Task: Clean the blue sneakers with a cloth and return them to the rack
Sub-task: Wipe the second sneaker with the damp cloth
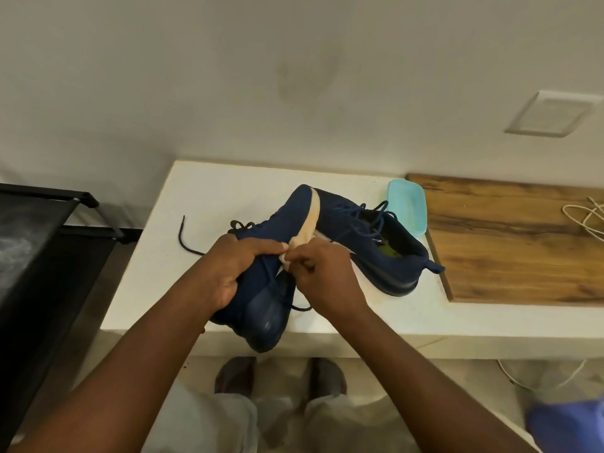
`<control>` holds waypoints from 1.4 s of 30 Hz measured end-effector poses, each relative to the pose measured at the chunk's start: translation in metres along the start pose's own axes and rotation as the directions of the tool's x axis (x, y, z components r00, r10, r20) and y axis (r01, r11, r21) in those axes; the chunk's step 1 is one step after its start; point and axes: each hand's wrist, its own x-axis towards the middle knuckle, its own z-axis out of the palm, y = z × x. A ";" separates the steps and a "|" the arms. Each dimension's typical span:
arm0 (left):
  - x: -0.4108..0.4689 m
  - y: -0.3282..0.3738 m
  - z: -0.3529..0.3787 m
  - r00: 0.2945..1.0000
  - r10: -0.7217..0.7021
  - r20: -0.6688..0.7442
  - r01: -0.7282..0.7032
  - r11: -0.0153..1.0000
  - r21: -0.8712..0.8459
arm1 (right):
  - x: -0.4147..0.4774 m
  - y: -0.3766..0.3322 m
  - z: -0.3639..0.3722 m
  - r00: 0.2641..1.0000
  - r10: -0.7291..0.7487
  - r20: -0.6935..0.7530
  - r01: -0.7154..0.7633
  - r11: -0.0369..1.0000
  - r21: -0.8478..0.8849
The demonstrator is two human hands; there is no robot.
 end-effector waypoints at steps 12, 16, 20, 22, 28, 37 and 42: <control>0.004 -0.006 0.010 0.987 0.153 0.052 -0.160 0.971 0.178 | 0.064 0.031 -0.019 0.914 0.276 -0.296 -0.228 0.955 0.189; 0.005 -0.005 0.009 0.993 0.120 0.021 -0.122 0.984 0.133 | 0.030 0.016 -0.012 0.963 0.178 -0.204 -0.154 0.980 0.126; 0.006 -0.004 0.006 0.995 0.104 -0.007 -0.102 0.987 0.127 | 0.001 0.008 -0.002 0.976 0.208 -0.072 -0.186 0.955 0.229; 0.007 -0.002 0.004 0.995 0.098 -0.014 -0.095 0.987 0.133 | 0.012 0.007 -0.001 0.977 0.178 -0.116 -0.148 0.962 0.230; -0.002 -0.012 0.001 0.994 0.112 -0.002 -0.110 0.985 0.132 | 0.073 0.017 -0.014 0.920 0.245 -0.307 -0.201 0.965 0.169; -0.025 -0.034 -0.007 0.951 0.126 -0.283 -0.150 0.987 -0.064 | 0.029 -0.046 0.034 0.997 -0.039 0.068 0.037 0.999 0.034; -0.026 -0.026 0.000 0.957 0.162 -0.240 -0.164 0.986 0.014 | 0.039 -0.030 0.026 0.996 0.034 -0.087 -0.018 0.985 0.173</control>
